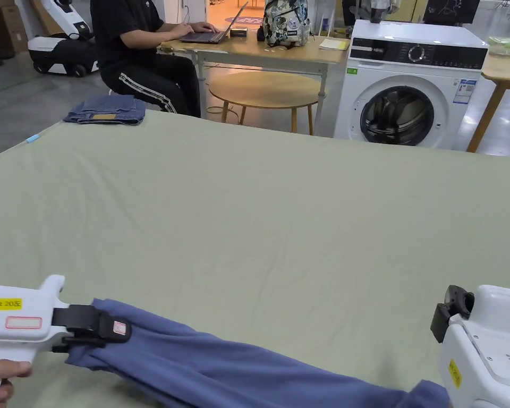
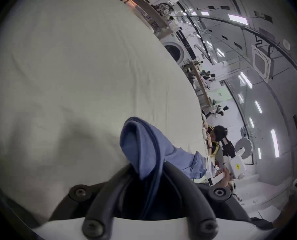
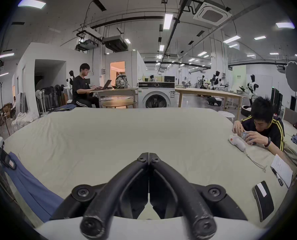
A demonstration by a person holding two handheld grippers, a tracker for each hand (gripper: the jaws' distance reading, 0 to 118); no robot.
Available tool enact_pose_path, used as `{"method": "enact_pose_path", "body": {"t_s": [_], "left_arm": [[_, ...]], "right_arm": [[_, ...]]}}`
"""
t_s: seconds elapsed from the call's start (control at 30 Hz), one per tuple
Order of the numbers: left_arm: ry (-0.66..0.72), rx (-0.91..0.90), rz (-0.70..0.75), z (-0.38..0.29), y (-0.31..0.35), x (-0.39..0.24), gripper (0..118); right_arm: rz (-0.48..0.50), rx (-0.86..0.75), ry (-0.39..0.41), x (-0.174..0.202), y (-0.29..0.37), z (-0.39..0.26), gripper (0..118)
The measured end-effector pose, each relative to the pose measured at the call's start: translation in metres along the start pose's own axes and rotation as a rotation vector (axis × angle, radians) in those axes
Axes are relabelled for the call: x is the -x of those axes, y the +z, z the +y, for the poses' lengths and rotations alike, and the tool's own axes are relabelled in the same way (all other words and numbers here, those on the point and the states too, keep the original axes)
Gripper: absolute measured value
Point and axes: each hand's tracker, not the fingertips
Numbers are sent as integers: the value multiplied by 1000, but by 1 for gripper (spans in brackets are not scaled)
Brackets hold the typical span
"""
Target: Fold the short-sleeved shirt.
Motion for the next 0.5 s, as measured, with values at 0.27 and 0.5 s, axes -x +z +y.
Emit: {"method": "enact_pose_path", "body": {"t_s": [0.27,0.5], "left_arm": [[-30,6,117,-7,18,-35,2],[-67,98,-94,-23,-15,-92,2]], "right_arm": [[13,-1,3,2,3,2,0],[14,-1,-2,1,3,2,0]]}}
